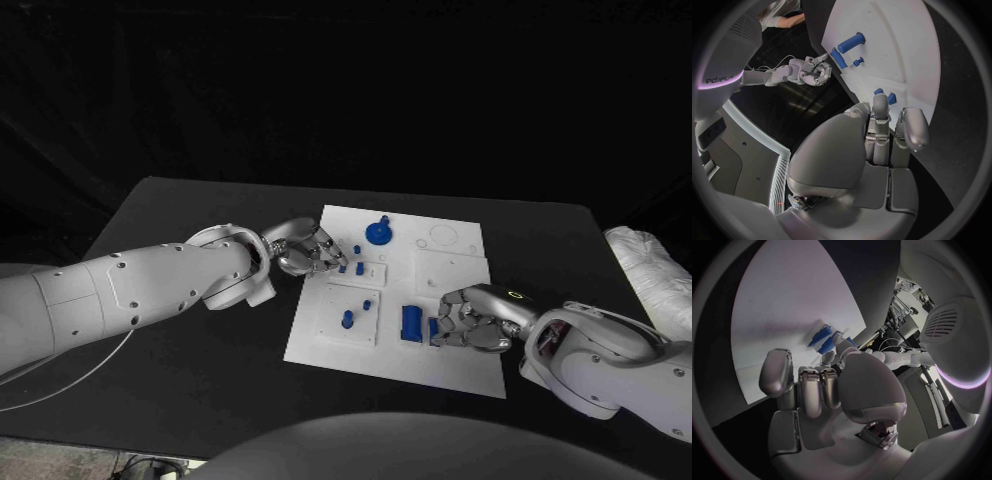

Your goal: Assemble the parts on the task board

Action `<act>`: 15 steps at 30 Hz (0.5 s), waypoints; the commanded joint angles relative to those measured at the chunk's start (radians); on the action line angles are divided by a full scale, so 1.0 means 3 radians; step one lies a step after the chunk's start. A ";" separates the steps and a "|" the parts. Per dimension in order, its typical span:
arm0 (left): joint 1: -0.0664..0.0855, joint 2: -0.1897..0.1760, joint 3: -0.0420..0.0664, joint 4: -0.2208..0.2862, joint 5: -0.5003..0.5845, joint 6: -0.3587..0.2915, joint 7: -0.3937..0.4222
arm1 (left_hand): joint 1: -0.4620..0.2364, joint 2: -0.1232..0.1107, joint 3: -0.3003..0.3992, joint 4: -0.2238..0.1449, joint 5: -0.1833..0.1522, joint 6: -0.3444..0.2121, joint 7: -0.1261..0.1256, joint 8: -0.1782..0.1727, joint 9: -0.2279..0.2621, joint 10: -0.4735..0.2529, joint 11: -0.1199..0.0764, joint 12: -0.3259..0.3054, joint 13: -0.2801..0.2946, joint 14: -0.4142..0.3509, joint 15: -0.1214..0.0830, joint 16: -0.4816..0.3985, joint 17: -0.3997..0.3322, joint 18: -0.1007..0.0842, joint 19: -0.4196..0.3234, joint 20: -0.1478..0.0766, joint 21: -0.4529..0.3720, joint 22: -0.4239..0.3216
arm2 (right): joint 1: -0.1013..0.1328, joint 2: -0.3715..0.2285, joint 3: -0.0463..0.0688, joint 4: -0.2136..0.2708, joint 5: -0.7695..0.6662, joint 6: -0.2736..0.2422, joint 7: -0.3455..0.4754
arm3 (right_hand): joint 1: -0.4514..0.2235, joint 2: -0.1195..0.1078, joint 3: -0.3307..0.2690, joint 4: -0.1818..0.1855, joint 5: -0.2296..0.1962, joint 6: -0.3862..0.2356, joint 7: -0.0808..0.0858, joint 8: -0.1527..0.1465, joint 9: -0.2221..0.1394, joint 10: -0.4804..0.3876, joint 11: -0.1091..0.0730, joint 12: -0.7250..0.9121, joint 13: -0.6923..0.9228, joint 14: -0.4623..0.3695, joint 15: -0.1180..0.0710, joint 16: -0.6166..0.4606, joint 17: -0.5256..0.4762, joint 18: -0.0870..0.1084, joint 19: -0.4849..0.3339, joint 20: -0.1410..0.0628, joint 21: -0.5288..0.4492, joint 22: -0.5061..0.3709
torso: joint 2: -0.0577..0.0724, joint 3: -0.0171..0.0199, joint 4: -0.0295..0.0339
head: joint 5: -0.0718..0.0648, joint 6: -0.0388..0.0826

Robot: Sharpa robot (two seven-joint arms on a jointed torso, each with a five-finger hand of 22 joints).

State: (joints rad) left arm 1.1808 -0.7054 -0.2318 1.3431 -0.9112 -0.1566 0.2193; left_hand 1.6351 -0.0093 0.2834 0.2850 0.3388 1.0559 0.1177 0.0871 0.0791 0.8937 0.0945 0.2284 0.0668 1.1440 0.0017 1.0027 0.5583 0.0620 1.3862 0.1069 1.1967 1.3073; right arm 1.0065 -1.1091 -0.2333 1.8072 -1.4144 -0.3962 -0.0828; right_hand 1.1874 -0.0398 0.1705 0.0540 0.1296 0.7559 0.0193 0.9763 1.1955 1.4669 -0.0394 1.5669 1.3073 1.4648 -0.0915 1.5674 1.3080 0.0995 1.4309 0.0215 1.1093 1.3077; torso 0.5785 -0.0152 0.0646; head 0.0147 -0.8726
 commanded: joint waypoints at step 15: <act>0.0000 0.0009 0.0002 0.0010 0.0000 0.0018 0.0021 | 0.0000 -0.0041 0.0029 0.0005 0.0021 0.0027 0.0006 0.0020 0.0007 0.0030 0.0008 -0.0008 0.0001 -0.0030 0.0003 -0.0015 -0.0005 0.0064 -0.0035 0.0007 -0.0043 0.0517 | -0.0026 0.0071 0.0000 -0.0055 -0.0181 -0.0017 -0.0129 | 0.0110 0.0014 -0.0007 0.0018 0.0104 -0.0059 -0.0013 0.0037 0.0033 0.0346 -0.0034 0.0013 0.0878 0.0353 -0.0034 0.0011 0.0876 -0.0032 -0.0015 -0.0031 -0.0052 0.0483 | 0.0000 0.0000 -0.0001 | 0.0005 0.0000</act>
State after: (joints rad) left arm 1.1808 -0.7048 -0.2318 1.3436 -0.9112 -0.1560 0.2185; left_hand 1.6351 -0.0093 0.2861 0.2878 0.3388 1.0559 0.1176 0.0871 0.0800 0.8972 0.0978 0.2284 0.0668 1.1440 0.0017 1.0027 0.5584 0.0620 1.3826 0.1105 1.1875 1.3080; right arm 1.0002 -1.0890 -0.2329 1.7914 -1.4487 -0.4037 -0.1053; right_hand 1.2124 -0.0386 0.1650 0.0595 0.1552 0.7446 0.0150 0.9909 1.2058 1.4634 -0.0428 1.5669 1.3073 1.4684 -0.0951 1.5674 1.3078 0.0995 1.4271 0.0177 1.0974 1.3075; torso 0.5782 -0.0154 0.0646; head 0.0168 -0.8726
